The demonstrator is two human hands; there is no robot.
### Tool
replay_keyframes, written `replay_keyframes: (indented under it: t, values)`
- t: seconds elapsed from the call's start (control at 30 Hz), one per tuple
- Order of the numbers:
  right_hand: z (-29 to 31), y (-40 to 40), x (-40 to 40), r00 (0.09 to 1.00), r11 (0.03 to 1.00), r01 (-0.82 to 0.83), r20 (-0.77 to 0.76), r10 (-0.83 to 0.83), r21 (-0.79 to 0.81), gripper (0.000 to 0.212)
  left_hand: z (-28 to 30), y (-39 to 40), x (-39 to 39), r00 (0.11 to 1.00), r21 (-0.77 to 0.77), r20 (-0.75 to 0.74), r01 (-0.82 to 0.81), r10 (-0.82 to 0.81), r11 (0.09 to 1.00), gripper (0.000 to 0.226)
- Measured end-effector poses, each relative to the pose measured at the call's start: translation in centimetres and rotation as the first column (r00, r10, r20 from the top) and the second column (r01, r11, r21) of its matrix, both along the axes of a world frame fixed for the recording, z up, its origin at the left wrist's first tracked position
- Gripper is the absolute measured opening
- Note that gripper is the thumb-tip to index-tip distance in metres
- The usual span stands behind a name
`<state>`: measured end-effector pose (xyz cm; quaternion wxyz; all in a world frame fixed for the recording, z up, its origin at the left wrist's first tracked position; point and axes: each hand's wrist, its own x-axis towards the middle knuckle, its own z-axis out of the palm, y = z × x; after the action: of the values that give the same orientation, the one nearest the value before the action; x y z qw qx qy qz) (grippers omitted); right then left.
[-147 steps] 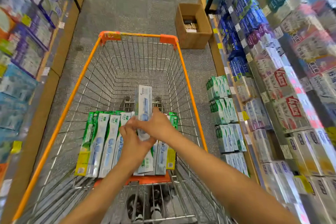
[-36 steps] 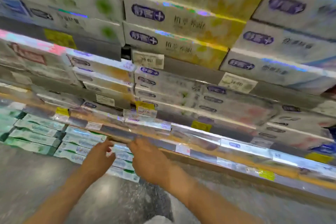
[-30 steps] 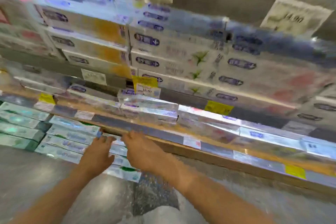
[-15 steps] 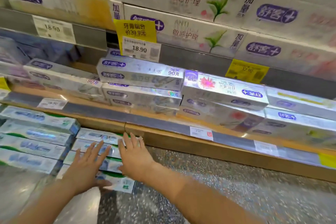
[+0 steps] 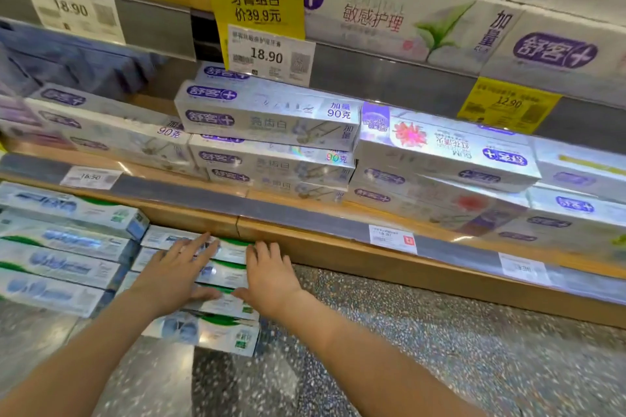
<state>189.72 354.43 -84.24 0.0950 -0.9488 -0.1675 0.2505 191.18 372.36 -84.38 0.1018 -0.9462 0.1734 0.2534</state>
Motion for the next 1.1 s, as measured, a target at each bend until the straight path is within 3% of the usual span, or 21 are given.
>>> replay_keyframes:
  t: [0.13,0.27,0.37,0.4,0.47,0.57,0.63,0.73,0.97,1.1]
  values:
    - [-0.1,0.2,0.6,0.997,1.0,0.014,0.071,-0.015,0.017,0.071,0.5,0.1,2.1,0.985,0.028,0.094,0.14,-0.142,0.99,0.077]
    - [0.3,0.8,0.7,0.998,1.0,-0.013,0.064,0.015,-0.028,0.078,1.4,-0.1,3.3,0.936,0.075,0.108,0.33,-0.336,0.941,0.063]
    - [0.8,1.1,0.5,0.989,0.995,-0.046,0.136,0.057,-0.084,0.072,1.9,1.1,2.4,0.922,-0.131,0.194,0.362,-0.334,0.923,0.062]
    - [1.0,1.1,0.2,0.975,0.993,-0.09,0.194,0.104,-0.08,0.064,1.6,1.8,1.5,0.915,-0.209,0.243,0.374,-0.323,0.903,0.064]
    - [1.3,1.3,-1.0,0.947,0.976,-0.22,0.242,0.213,0.003,0.049,0.6,3.0,-0.6,0.89,-0.168,0.256,0.424,-0.376,0.89,0.08]
    - [0.8,1.9,-3.4,0.935,0.942,-0.335,0.135,0.329,0.02,0.064,-1.7,4.3,-2.9,0.889,-0.034,0.16,0.439,-0.429,0.898,0.112]
    - [0.1,2.3,-4.5,0.934,0.939,-0.337,0.105,0.342,-0.061,0.08,-2.8,4.5,-3.3,0.91,-0.008,0.126,0.399,-0.395,0.917,0.122]
    - [-0.6,2.8,-5.4,0.943,0.945,-0.291,0.122,0.309,-0.148,0.09,-3.1,4.2,-3.8,0.921,-0.087,0.218,0.348,-0.323,0.933,0.11]
    - [-0.1,2.6,-6.2,0.986,0.973,-0.143,0.065,0.157,-0.179,0.068,-3.1,3.1,-4.7,0.878,-0.115,0.336,0.397,-0.34,0.911,0.084]
    - [5.1,0.9,-5.5,0.994,0.99,-0.109,0.023,0.111,-0.086,0.071,0.2,2.4,-6.0,0.913,-0.31,0.376,0.286,-0.16,0.907,0.068]
